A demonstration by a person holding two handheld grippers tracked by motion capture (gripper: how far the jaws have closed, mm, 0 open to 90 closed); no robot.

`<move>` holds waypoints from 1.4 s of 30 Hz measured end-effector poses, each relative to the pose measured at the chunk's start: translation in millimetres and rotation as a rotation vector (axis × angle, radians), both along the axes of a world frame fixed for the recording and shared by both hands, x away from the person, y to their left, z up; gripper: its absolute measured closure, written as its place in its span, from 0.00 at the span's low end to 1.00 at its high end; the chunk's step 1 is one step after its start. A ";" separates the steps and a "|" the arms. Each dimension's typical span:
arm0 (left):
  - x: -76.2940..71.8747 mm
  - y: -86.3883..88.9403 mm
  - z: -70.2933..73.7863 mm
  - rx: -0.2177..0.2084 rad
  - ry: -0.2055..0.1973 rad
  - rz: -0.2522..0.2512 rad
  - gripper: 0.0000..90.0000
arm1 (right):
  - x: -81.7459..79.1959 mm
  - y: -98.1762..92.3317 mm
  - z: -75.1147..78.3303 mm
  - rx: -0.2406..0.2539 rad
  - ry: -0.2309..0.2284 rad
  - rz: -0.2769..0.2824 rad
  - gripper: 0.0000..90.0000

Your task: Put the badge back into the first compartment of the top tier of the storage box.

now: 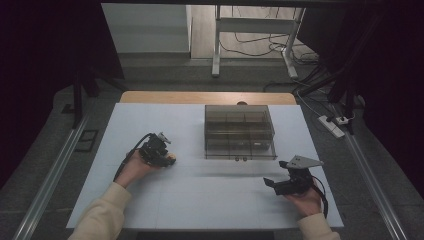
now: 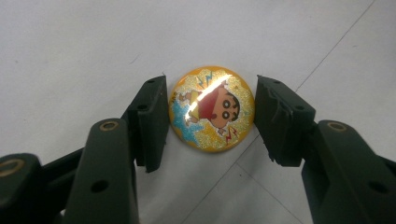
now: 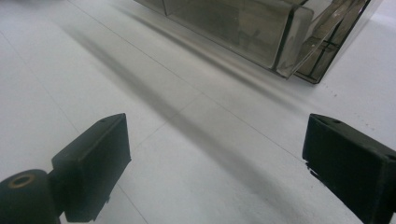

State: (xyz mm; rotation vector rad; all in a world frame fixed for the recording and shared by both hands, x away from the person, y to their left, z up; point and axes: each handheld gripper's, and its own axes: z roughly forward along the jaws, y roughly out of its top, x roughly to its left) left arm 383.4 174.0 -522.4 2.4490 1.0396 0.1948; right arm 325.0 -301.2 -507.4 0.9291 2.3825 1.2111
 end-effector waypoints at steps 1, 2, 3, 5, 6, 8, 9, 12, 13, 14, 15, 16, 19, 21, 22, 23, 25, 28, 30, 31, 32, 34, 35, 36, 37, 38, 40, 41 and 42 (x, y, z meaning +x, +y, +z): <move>0.0 0.1 0.0 0.000 -0.001 0.000 0.51 | 0.0 -0.1 0.0 0.000 0.000 0.000 0.08; -0.1 0.2 0.0 0.000 -0.001 -0.001 0.51 | 0.0 -0.1 0.0 0.000 0.000 -0.001 0.08; -0.1 0.3 0.0 -0.001 -0.001 -0.001 0.51 | 0.0 -0.1 -0.1 0.003 -0.001 -0.002 0.08; -0.1 0.6 0.1 0.001 -0.003 -0.001 0.51 | 0.0 -0.2 -0.2 0.003 -0.001 -0.002 0.08; 0.0 0.9 0.2 0.001 -0.004 -0.001 0.51 | 0.1 -0.2 -0.3 0.003 -0.001 -0.001 0.08; 0.0 1.7 0.4 0.005 -0.008 0.008 0.51 | 0.2 -0.2 -0.5 0.002 0.000 -0.001 0.08; 0.1 2.3 0.5 0.004 -0.010 0.012 0.51 | 0.2 -0.1 -0.5 0.000 0.000 -0.003 0.08; 0.3 3.8 0.3 0.004 -0.012 0.015 0.51 | 0.2 -0.2 -0.4 0.000 0.000 -0.003 0.08; 0.1 3.9 0.4 0.004 -0.013 0.016 0.51 | 0.2 -0.2 -0.5 0.002 0.000 -0.002 0.08; 0.1 4.1 0.8 0.005 -0.013 0.015 0.51 | 0.2 -0.1 -0.4 0.000 0.000 -0.003 0.08; 0.0 4.3 1.2 0.003 -0.015 0.014 0.51 | 0.2 -0.2 -0.5 0.002 0.000 -0.002 0.08; -0.2 4.5 1.7 0.002 -0.016 0.015 0.51 | 0.2 -0.2 -0.5 0.002 0.000 -0.002 0.08; -0.3 5.5 2.6 -0.001 -0.021 0.017 0.51 | 0.3 -0.3 -0.5 0.002 0.000 -0.002 0.08; -0.4 6.7 3.6 -0.019 -0.018 0.017 0.51 | 0.3 -0.2 -0.5 0.000 0.000 -0.004 0.08; -0.6 7.2 4.4 -0.028 -0.017 0.017 0.51 | 0.3 -0.2 -0.5 -0.001 0.000 -0.004 0.08; -0.8 7.6 5.2 -0.032 -0.018 0.017 0.51 | 0.2 -0.2 -0.5 -0.001 0.000 -0.004 0.08; -1.2 8.4 6.7 -0.043 -0.021 0.020 0.51 | 0.2 -0.4 -0.4 0.002 0.000 -0.003 0.08; -1.5 10.0 8.2 -0.061 -0.026 0.024 0.51 | 0.1 -0.5 -0.3 0.003 -0.001 -0.003 0.08; -1.5 11.2 9.2 -0.074 -0.028 0.028 0.51 | 0.3 -0.7 -0.3 0.002 0.000 -0.003 0.08; -1.5 11.7 9.7 -0.080 -0.030 0.029 0.51 | 0.3 -0.7 -0.3 0.002 0.000 -0.003 0.08; -1.7 12.2 10.4 -0.085 -0.031 0.031 0.51 | 0.2 -0.8 -0.2 0.003 -0.001 -0.003 0.08; -2.2 13.0 12.1 -0.093 -0.036 0.033 0.51 | 0.1 -0.9 -0.1 0.003 -0.001 -0.003 0.08; -2.7 13.4 13.2 -0.097 -0.039 0.035 0.51 | 0.1 -1.0 -0.2 0.003 -0.001 -0.003 0.08; -3.1 13.9 14.4 -0.103 -0.042 0.037 0.51 | 0.1 -0.9 -0.2 0.003 0.000 -0.003 0.08; -3.7 14.4 15.7 -0.110 -0.048 0.037 0.51 | 0.0 -0.9 -0.1 0.003 -0.001 -0.003 0.08; -4.3 14.8 17.2 -0.116 -0.056 0.041 0.51 | 0.0 -0.7 -0.2 0.005 -0.002 -0.003 0.08; -5.5 16.2 20.5 -0.131 -0.069 0.046 0.51 | -0.1 -0.7 -0.1 0.004 -0.002 -0.002 0.08; -5.9 17.0 22.0 -0.140 -0.074 0.046 0.51 | -0.1 -0.7 -0.2 0.005 -0.002 -0.003 0.08; -6.4 17.5 23.4 -0.149 -0.078 0.049 0.51 | -0.1 -0.7 -0.2 0.005 -0.001 -0.002 0.08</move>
